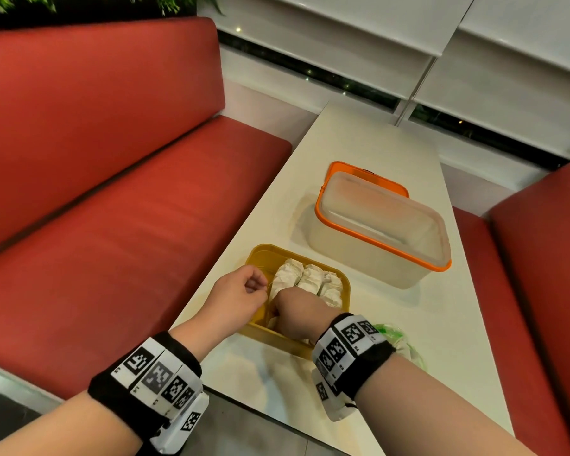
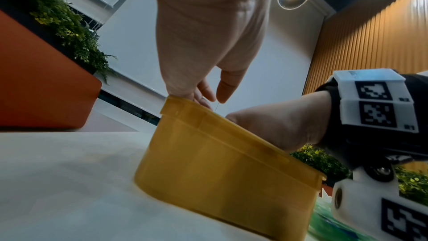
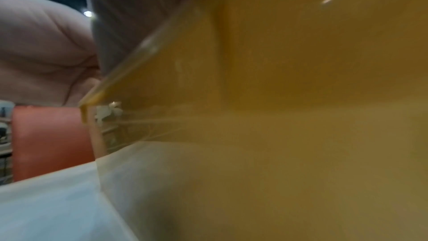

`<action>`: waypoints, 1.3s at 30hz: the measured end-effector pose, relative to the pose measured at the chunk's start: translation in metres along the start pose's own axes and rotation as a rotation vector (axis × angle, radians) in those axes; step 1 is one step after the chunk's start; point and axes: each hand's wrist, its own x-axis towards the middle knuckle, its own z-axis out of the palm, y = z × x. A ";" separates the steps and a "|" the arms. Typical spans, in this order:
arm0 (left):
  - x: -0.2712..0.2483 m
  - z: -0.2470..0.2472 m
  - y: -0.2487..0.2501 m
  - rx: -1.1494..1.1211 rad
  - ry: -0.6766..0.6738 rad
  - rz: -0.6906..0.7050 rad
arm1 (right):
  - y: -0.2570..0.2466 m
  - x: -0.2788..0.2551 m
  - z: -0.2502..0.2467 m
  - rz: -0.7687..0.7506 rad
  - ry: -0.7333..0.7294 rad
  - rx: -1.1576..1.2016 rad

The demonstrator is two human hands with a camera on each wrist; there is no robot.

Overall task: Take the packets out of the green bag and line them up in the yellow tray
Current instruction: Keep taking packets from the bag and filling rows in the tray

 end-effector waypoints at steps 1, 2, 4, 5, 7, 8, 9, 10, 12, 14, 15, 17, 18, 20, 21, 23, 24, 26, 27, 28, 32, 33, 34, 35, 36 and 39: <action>0.000 0.000 0.000 -0.003 0.000 -0.001 | -0.001 -0.001 -0.001 0.009 0.008 -0.015; 0.000 0.000 0.000 -0.006 0.001 -0.003 | -0.001 0.000 0.001 0.016 0.013 -0.029; 0.000 0.000 0.000 -0.011 -0.001 -0.009 | -0.001 -0.001 -0.001 0.031 0.008 -0.032; -0.001 0.000 0.000 -0.012 -0.002 -0.012 | -0.001 -0.003 -0.003 0.034 0.003 -0.030; -0.001 -0.001 0.001 -0.013 -0.004 -0.015 | 0.003 -0.007 -0.012 0.027 0.014 -0.024; 0.000 -0.001 0.001 -0.009 -0.004 -0.016 | 0.006 -0.011 -0.019 0.019 0.032 -0.005; 0.000 -0.001 0.002 -0.003 -0.007 -0.019 | 0.008 -0.016 -0.027 0.024 0.052 0.031; 0.000 -0.002 0.003 0.000 -0.010 -0.023 | 0.012 -0.022 -0.034 0.025 0.084 0.076; 0.000 -0.001 0.005 -0.010 -0.017 -0.029 | 0.022 -0.039 -0.047 0.033 0.188 0.168; 0.000 0.000 0.008 -0.023 -0.021 -0.034 | 0.038 -0.060 -0.055 0.069 0.281 0.301; 0.000 0.002 0.010 -0.023 -0.026 -0.030 | 0.047 -0.070 -0.057 0.096 0.320 0.345; 0.001 0.007 0.014 -0.009 -0.037 -0.012 | 0.068 -0.093 -0.058 0.138 0.394 0.375; 0.001 0.012 0.018 -0.001 -0.046 -0.005 | 0.079 -0.105 -0.055 0.167 0.422 0.382; 0.001 0.022 0.024 -0.005 -0.071 0.003 | 0.102 -0.123 -0.046 0.238 0.444 0.414; 0.001 0.030 0.028 -0.005 -0.094 0.009 | 0.115 -0.132 -0.039 0.281 0.444 0.427; -0.001 0.046 0.036 0.000 -0.143 0.027 | 0.138 -0.147 -0.021 0.358 0.410 0.431; -0.002 0.054 0.039 -0.003 -0.165 0.037 | 0.147 -0.152 -0.010 0.388 0.383 0.429; -0.006 0.074 0.049 0.002 -0.212 0.063 | 0.161 -0.158 0.010 0.445 0.347 0.426; -0.010 0.082 0.054 0.011 -0.238 0.078 | 0.165 -0.159 0.019 0.475 0.349 0.416; -0.013 0.093 0.058 0.024 -0.274 0.095 | 0.170 -0.160 0.028 0.517 0.365 0.396; -0.027 0.130 0.067 0.136 -0.413 0.169 | 0.183 -0.156 0.054 0.646 0.372 0.406; -0.030 0.141 0.067 0.171 -0.439 0.187 | 0.185 -0.155 0.059 0.650 0.331 0.438; -0.032 0.150 0.066 0.218 -0.463 0.204 | 0.185 -0.152 0.063 0.644 0.285 0.468; -0.034 0.159 0.066 0.276 -0.486 0.215 | 0.186 -0.150 0.066 0.630 0.252 0.501; -0.036 0.167 0.065 0.335 -0.503 0.215 | 0.186 -0.148 0.068 0.616 0.237 0.546; -0.036 0.185 0.062 0.443 -0.536 0.154 | 0.183 -0.142 0.069 0.553 0.237 0.678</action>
